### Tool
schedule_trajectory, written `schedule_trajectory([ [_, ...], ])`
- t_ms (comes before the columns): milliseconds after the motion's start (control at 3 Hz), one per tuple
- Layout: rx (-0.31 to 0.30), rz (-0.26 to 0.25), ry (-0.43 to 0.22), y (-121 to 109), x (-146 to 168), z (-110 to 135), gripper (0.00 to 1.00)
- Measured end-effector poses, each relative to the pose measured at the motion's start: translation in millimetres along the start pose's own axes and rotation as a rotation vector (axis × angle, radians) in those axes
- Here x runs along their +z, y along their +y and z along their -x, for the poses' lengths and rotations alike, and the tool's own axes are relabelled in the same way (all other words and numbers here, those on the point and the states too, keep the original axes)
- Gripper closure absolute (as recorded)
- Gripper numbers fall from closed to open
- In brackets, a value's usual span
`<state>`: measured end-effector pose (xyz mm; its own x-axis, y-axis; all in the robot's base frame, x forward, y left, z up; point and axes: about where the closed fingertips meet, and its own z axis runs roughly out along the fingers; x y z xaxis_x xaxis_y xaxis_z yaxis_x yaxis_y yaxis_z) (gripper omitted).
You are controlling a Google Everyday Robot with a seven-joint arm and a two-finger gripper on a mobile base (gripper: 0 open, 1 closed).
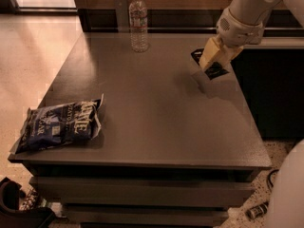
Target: Move rxbar chocolate near blue chip bag
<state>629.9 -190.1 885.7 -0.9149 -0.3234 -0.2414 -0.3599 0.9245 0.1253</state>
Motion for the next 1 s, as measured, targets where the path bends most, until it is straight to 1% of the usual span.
schedule_trajectory([
  [333,-0.118,0.038,-0.042,23,-14,-57,1.00],
  [667,-0.228,0.088,-0.075,55,-22,-105,1.00],
  [1000,-0.341,0.146,-0.093,91,-22,-126,1.00],
])
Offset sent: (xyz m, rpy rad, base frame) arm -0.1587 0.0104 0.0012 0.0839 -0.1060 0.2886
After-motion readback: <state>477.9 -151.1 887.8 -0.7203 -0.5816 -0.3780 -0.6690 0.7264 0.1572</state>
